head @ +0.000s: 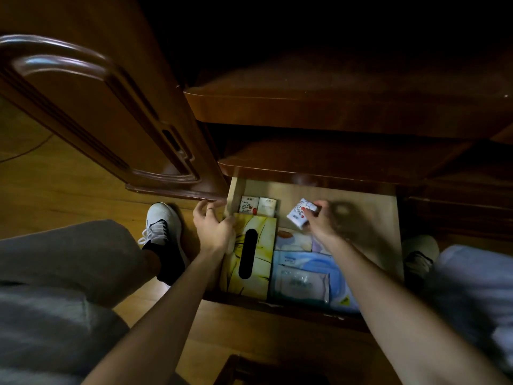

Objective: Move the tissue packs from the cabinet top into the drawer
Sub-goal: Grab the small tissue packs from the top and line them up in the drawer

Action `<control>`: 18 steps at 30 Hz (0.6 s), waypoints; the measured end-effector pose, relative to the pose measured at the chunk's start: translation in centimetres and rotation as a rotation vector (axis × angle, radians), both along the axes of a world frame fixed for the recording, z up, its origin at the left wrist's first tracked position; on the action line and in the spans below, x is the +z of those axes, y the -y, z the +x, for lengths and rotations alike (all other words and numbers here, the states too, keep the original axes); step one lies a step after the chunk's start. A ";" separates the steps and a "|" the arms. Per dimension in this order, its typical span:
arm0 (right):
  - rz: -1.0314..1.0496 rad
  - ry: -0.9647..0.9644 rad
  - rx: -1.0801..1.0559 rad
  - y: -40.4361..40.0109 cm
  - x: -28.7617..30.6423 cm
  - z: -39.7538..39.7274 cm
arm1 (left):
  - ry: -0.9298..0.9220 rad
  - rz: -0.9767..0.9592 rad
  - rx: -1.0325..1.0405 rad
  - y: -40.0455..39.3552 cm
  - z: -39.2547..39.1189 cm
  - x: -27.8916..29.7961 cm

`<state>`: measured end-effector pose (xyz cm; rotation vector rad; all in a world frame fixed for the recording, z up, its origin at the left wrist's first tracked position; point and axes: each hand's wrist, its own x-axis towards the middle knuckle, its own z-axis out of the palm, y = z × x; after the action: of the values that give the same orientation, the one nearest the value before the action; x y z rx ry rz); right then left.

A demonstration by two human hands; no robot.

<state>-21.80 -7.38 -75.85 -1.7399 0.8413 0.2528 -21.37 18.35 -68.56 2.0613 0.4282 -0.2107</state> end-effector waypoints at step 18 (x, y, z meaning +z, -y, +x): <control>-0.260 -0.126 0.136 -2.8 -3.2 3.3 | 0.055 -0.152 0.019 0.0 0.2 -0.7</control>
<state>-18.48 -4.53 -79.02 -2.0457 0.8779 0.3601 -21.18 18.33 -69.21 1.9087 0.3863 -0.1694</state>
